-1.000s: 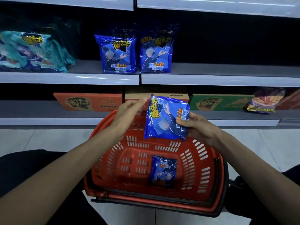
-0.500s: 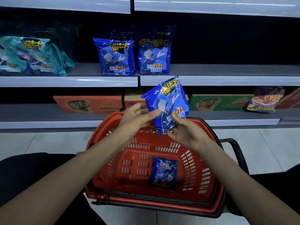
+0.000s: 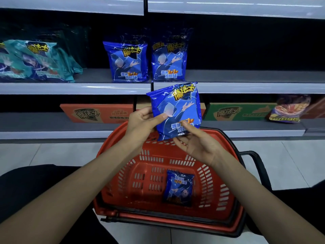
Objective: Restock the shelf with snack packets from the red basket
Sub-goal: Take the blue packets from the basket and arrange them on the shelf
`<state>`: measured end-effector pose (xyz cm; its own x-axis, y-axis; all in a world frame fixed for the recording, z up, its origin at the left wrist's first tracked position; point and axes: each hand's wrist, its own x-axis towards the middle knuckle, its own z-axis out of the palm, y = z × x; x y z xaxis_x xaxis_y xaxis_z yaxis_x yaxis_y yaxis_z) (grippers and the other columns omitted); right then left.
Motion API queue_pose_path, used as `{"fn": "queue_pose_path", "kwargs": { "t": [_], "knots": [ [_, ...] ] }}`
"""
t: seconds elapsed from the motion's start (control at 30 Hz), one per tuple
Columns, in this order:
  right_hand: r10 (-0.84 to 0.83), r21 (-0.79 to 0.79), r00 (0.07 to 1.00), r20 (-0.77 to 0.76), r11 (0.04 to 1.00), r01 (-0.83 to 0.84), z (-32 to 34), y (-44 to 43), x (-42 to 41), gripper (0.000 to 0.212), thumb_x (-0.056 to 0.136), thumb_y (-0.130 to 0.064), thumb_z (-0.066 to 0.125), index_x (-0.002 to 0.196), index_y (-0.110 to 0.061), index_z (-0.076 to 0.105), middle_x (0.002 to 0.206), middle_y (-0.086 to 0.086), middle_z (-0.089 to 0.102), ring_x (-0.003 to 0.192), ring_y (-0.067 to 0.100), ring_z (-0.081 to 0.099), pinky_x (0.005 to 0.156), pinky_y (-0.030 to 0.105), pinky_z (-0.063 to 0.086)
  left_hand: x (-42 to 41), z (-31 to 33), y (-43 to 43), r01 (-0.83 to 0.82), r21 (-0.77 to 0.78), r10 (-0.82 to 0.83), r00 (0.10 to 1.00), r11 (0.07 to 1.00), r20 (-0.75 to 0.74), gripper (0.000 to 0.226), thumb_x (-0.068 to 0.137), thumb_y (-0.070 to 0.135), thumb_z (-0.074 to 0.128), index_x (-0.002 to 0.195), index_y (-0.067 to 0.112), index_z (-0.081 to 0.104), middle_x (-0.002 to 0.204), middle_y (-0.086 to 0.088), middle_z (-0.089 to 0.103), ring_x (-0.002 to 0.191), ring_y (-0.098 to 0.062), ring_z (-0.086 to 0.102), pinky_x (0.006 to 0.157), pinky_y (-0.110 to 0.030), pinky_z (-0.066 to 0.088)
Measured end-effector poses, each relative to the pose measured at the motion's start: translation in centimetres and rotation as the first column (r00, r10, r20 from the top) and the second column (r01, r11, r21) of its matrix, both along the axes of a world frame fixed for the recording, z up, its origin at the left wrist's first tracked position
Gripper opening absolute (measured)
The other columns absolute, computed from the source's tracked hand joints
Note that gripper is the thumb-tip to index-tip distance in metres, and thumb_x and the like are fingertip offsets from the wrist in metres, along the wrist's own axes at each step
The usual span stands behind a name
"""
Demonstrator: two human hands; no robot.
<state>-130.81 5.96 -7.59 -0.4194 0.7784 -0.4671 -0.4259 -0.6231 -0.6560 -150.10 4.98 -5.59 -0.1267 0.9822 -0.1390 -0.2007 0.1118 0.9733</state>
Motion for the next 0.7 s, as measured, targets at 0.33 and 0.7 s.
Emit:
{"fn": "queue_pose_path", "kwargs": {
  "t": [0.33,0.7],
  "knots": [
    [-0.029,0.173,0.979,0.204,0.985,-0.007,1.8,0.8,5.1,0.057,0.088,-0.034,0.067,0.143,-0.022,0.056,0.136,0.005,0.069,0.128,0.022,0.065,0.112,0.041,0.045,-1.2,1.3,0.7,-0.049,0.018,0.048,0.998,0.999,0.042,0.027,0.090,0.001,0.076,0.116,0.009,0.073,0.109,-0.007,0.080,0.098,-0.021,0.078,0.086,-0.034,0.064],
    [-0.238,0.536,0.833,0.501,0.840,-0.082,5.0,2.8,3.5,0.052,0.079,-0.018,0.086,0.127,-0.015,0.067,0.113,0.008,0.077,0.103,0.023,0.076,0.091,0.039,0.061,-1.0,1.7,1.8,0.003,0.075,0.005,0.994,0.997,-0.105,0.027,0.087,0.004,0.080,0.113,0.010,0.075,0.104,-0.002,0.081,0.097,-0.017,0.078,0.080,-0.026,0.062]
  ]
}}
